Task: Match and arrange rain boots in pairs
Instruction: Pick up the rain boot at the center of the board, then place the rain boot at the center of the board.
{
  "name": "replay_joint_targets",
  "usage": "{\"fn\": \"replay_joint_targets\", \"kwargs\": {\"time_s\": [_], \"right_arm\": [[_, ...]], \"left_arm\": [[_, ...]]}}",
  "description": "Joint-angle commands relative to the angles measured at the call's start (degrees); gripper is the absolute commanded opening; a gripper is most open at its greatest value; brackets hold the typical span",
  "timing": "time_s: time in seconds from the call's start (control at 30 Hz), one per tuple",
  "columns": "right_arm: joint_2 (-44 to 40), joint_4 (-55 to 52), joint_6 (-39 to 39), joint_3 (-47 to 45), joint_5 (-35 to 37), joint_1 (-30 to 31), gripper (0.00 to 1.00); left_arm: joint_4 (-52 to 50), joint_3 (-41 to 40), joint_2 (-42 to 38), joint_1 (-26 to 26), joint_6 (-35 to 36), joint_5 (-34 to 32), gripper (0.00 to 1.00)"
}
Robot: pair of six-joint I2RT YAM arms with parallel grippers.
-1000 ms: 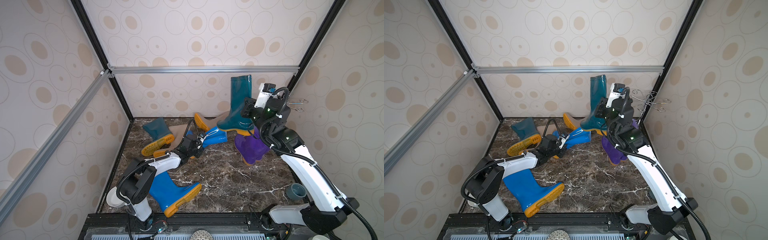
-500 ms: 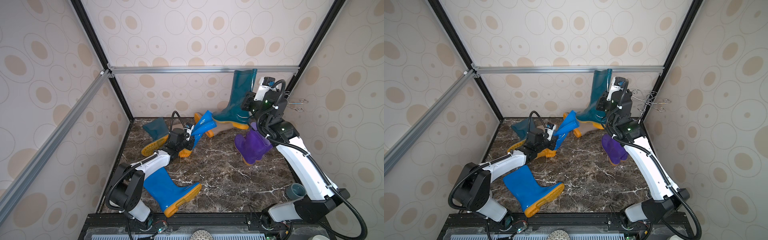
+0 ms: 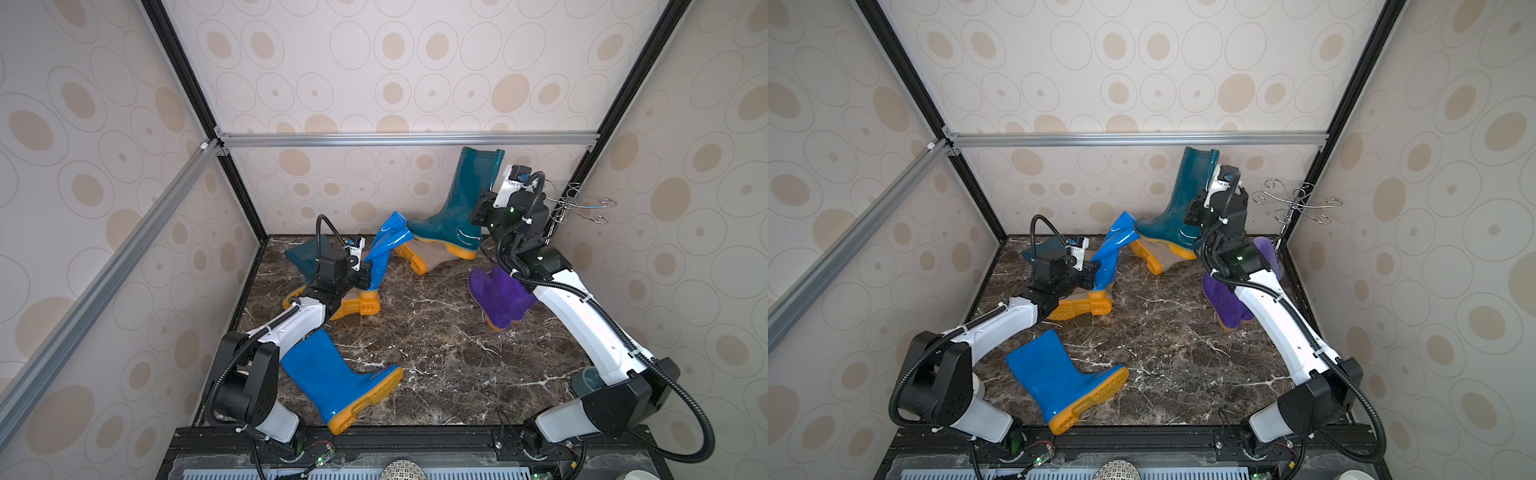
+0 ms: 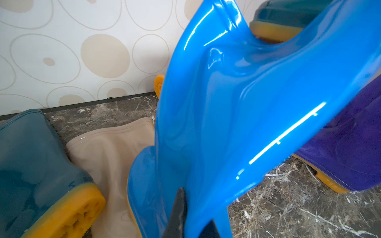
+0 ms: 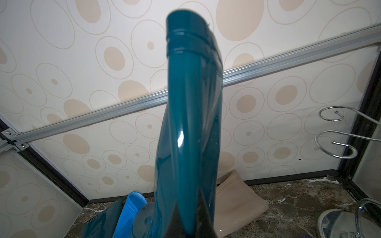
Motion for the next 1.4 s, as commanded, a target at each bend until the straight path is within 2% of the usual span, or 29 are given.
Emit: {"fn": "replay_joint_targets", "kwargs": {"time_s": [0.0,0.2,0.33,0.5,0.67,0.83,0.97,1.1,1.17,1.23,1.3,1.37], "right_arm": [[0.12,5.34,0.52,2.54,-0.18,-0.41,0.00],[3.35,5.87,2.10,7.71,-2.12,-2.06,0.00],[5.92,4.79,1.97,11.89,-2.97,-2.15,0.00],[7.27,3.82,2.37,11.43,-4.26,-2.30,0.00],[5.90,5.34,-0.20,5.34,-3.97,-2.18,0.00],[2.82,13.80,-5.91,-7.65,-1.70,-0.37,0.00],[2.26,21.54,-14.49,-16.43,4.47,4.17,0.00],[1.53,30.43,-19.20,-24.32,10.75,8.64,0.00],[0.78,33.31,-20.46,-26.76,13.77,10.42,0.00],[-0.33,35.10,-22.13,-28.63,16.48,12.08,0.00],[-1.66,37.45,-23.92,-30.79,19.15,13.04,0.00],[-3.26,37.88,-25.06,-32.22,21.23,13.54,0.00]], "left_arm": [[0.12,6.21,-1.49,2.68,1.49,-1.78,0.00],[-4.78,14.17,0.30,2.37,8.73,-1.82,0.00],[-10.61,20.63,3.06,2.19,15.88,-6.17,0.00],[-15.66,28.27,6.73,1.69,23.19,-11.52,0.00],[-16.64,32.66,11.21,-0.45,26.29,-11.33,0.00],[-11.21,28.87,16.47,-1.41,22.69,-8.94,0.00],[-9.06,26.76,20.75,-2.02,20.93,-8.85,0.00],[-8.22,25.54,22.80,-3.51,19.08,-8.49,0.01],[-8.49,25.49,23.15,-4.10,17.93,-8.37,0.07],[-8.27,25.11,22.98,-4.31,16.34,-7.71,0.22],[-7.81,24.45,22.46,-4.38,15.02,-7.27,0.40],[-7.97,24.27,21.96,-4.33,13.98,-7.58,0.52]]}}
